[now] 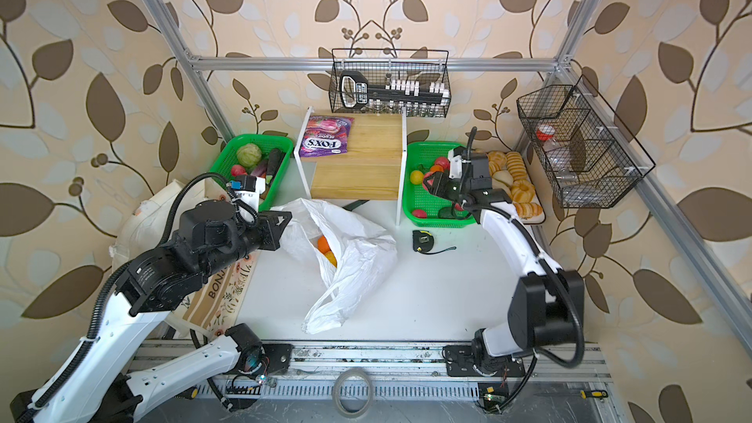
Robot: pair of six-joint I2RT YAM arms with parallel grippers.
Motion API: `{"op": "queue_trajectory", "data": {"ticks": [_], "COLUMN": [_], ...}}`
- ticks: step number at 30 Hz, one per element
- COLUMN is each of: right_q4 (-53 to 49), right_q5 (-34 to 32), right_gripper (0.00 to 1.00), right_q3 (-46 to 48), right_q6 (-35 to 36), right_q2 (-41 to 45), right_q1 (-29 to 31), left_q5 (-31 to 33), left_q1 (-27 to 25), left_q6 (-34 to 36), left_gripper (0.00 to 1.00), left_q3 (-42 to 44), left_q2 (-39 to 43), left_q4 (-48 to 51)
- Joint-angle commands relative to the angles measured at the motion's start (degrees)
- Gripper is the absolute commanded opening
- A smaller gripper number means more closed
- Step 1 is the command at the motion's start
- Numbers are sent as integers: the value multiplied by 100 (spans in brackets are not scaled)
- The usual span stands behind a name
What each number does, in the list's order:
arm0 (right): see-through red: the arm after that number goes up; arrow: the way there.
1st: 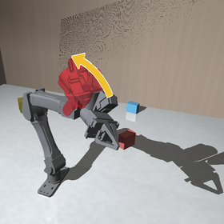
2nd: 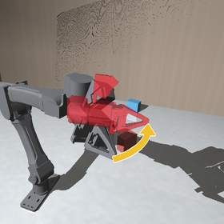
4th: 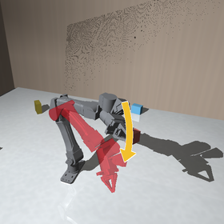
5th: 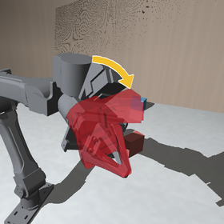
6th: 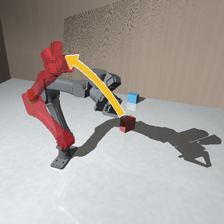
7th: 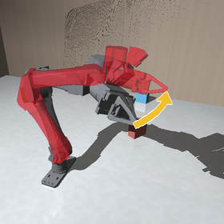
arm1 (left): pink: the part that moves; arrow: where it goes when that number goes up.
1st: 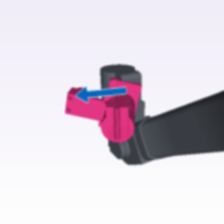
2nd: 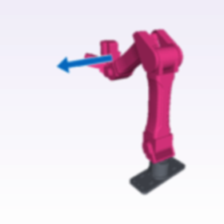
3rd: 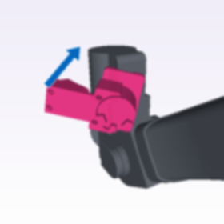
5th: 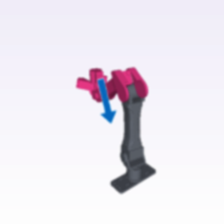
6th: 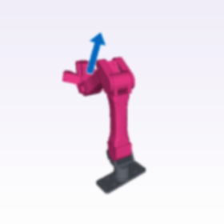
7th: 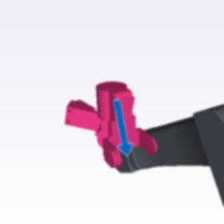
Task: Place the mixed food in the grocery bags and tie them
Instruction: 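Grasp the red apple in the green basket with the right gripper, then carry the red apple into the plastic bag and open the right gripper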
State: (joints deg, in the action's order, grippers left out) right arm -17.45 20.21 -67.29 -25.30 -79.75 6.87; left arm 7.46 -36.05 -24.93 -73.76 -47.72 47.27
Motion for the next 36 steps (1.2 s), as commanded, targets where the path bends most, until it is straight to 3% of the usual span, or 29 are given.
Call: {"op": "queue_trajectory", "data": {"ticks": [1,4,8,13,16,24,28,36], "right_q4": [25,99,303,128,-233,-505,-638,-763], "right_q5": [555,451,149,-560,-1186,-2348,-2684,-4084], "right_gripper": [44,43,44,44,44,43,44,46], "right_q3": [499,828,971,455,-11,-866,-1072,-1507], "right_q6": [135,322,368,661,1013,1299,1405,1311], "right_q2": [829,1725,2221,1728,1125,-58,-569,-1282], "right_q1": [444,1258,2737,4421,5052,5612,5649,5747], "left_q5": [38,45,3,-200,-355,-662,-741,-760], "left_q1": [-25,-25,-25,-31,-25,-26,-25,-26], "left_q6": [-209,-278,-335,-372,-376,-512,-561,-559], "left_gripper": [0,0,0,0,0,0,0,0], "left_q3": [-59,26,107,122,107,139,143,39], "left_q2": [135,247,328,325,321,396,422,440], "left_q4": [18,11,-24,-42,-34,50,24,90]}}
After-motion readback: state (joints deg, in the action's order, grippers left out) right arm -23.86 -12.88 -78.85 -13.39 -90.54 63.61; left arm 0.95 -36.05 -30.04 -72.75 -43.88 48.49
